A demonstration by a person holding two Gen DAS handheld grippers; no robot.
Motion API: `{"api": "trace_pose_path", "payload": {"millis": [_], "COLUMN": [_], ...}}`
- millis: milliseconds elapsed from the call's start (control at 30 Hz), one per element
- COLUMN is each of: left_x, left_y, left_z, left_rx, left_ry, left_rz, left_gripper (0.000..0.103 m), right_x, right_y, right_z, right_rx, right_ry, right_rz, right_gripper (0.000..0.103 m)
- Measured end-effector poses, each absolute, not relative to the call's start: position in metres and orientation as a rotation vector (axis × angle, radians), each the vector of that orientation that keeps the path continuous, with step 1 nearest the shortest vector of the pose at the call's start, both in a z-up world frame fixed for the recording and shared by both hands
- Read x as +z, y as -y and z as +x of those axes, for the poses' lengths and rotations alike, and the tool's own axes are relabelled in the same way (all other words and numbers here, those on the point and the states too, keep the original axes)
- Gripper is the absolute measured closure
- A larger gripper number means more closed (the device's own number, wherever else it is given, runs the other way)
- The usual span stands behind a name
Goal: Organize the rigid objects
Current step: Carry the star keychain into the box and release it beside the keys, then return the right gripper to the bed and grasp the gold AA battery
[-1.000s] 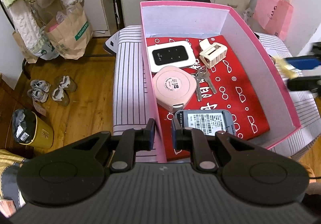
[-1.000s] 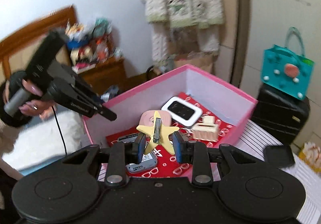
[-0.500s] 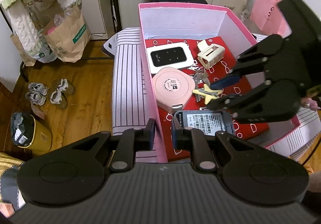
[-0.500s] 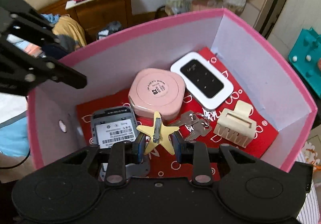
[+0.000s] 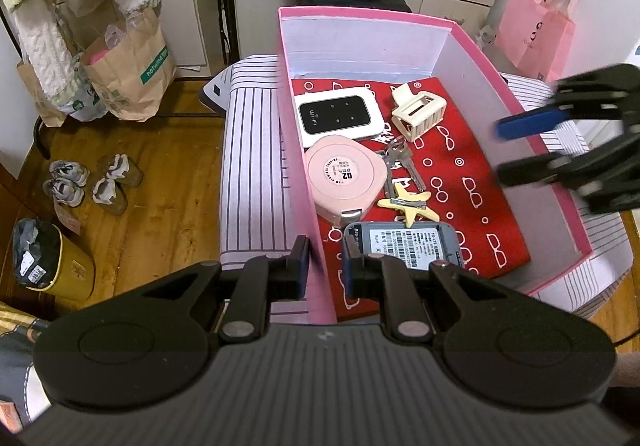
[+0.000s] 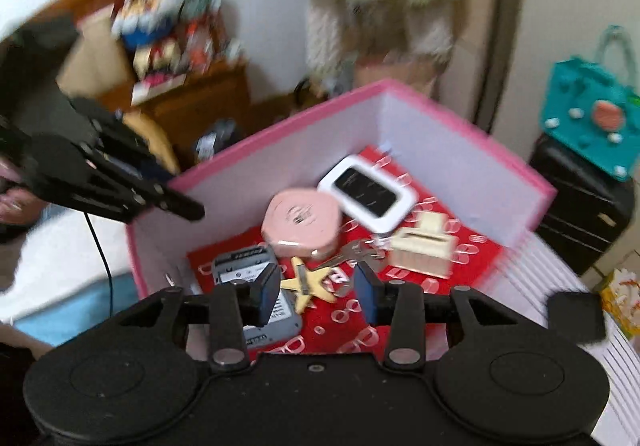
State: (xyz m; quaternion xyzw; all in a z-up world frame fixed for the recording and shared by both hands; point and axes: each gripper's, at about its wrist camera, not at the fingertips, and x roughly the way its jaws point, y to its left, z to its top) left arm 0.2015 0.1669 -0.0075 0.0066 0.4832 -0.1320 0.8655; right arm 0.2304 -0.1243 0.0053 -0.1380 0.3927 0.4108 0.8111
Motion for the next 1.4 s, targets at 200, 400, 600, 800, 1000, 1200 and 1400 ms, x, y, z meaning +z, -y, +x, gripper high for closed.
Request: {"api": "trace_pose_path", "payload": {"millis": [200, 400, 600, 800, 1000, 1200, 1400], "left_x": [-0.007, -0.009, -0.01, -0.009, -0.009, -0.009, -0.005], "left_y": [-0.168, -0.17, -0.17, -0.169, -0.171, -0.171, -0.176], "left_z": [0.203, 0.201, 0.197, 0.197, 0.196, 0.197, 0.194], "left_rx": [-0.275, -0.272, -0.262, -0.245, -0.241, -0.237, -0.25], "left_ry": [-1.015, -1.006, -1.0, -1.001, -0.999, -1.002, -0.993], "left_rz": [0.013, 0.001, -0.015, -0.037, -0.045, -0.061, -0.077], "left_gripper": [0.089, 0.089, 0.087, 0.087, 0.087, 0.086, 0.086], "right_x": [0.013, -0.021, -0.081, -0.092, -0.106, -0.112, -0.113], "right_y": [0.202, 0.263, 0.297, 0.304, 0.295, 0.272, 0.261], "right_z": [0.197, 0.171, 0.144, 0.123, 0.129, 0.138, 0.153], "right_rx": [0.735, 0.575, 0.405, 0.277, 0.258, 0.303, 0.293], "right_ry": [-0.702, -0.73, -0.825, -0.796, -0.863, -0.875, -0.852], "right_rz": [-0.167, -0.046, 0.092, 0.106, 0.135, 0.0, -0.026], "right_gripper": [0.056, 0.055, 0.055, 0.055, 0.055, 0.043, 0.043]}}
